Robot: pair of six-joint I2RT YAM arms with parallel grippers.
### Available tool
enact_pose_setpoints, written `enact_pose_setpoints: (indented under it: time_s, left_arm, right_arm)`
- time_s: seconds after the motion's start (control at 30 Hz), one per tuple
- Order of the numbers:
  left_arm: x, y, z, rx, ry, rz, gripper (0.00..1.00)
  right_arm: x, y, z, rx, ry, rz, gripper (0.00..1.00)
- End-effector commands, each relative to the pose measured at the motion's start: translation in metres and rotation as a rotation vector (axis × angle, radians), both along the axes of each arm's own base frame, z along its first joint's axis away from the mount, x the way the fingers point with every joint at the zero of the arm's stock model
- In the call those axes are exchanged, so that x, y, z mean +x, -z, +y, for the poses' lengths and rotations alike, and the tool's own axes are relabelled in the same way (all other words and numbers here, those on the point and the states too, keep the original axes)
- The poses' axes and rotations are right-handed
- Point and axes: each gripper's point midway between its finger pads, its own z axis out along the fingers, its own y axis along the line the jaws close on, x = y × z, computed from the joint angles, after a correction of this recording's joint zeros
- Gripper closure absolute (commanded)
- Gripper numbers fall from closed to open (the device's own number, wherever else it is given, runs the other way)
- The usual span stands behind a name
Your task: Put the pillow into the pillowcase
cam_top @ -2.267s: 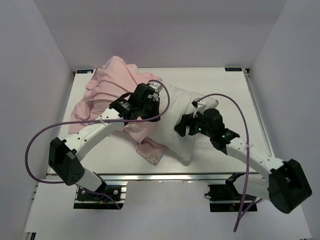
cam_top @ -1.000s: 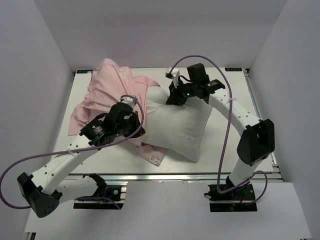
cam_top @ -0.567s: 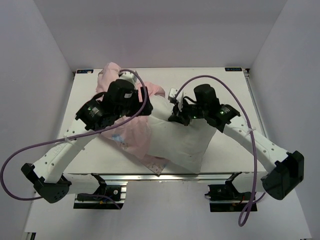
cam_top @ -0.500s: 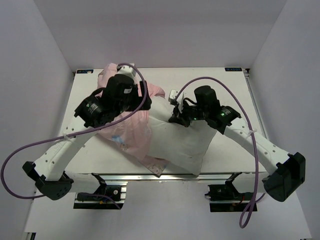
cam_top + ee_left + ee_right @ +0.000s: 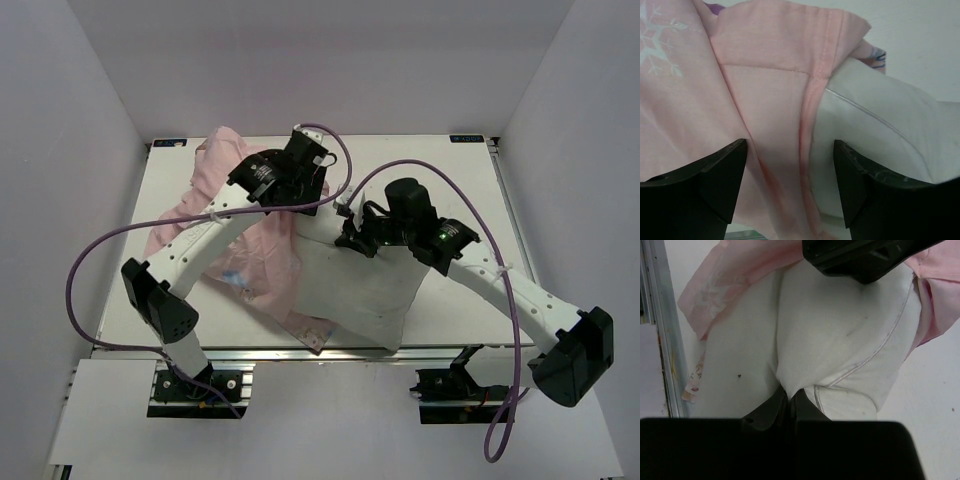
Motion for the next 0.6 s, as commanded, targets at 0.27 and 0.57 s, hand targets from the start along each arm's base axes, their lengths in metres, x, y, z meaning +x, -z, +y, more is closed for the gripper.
enact_pose_setpoints:
  time_s: [0.27,0.57]
  left_arm:
    - [0.015,-0.011,0.036,0.199,-0.137,-0.067,0.42]
    - [0.028,-0.048,-0.001,0.031,-0.015,-0.154,1.0]
  right_arm:
    - [-0.022,-0.002,0.001,0.022,-0.046,0.024,1.0]
    - [0.015,-0.016,0.016,0.149,0.119,-0.014,1.0]
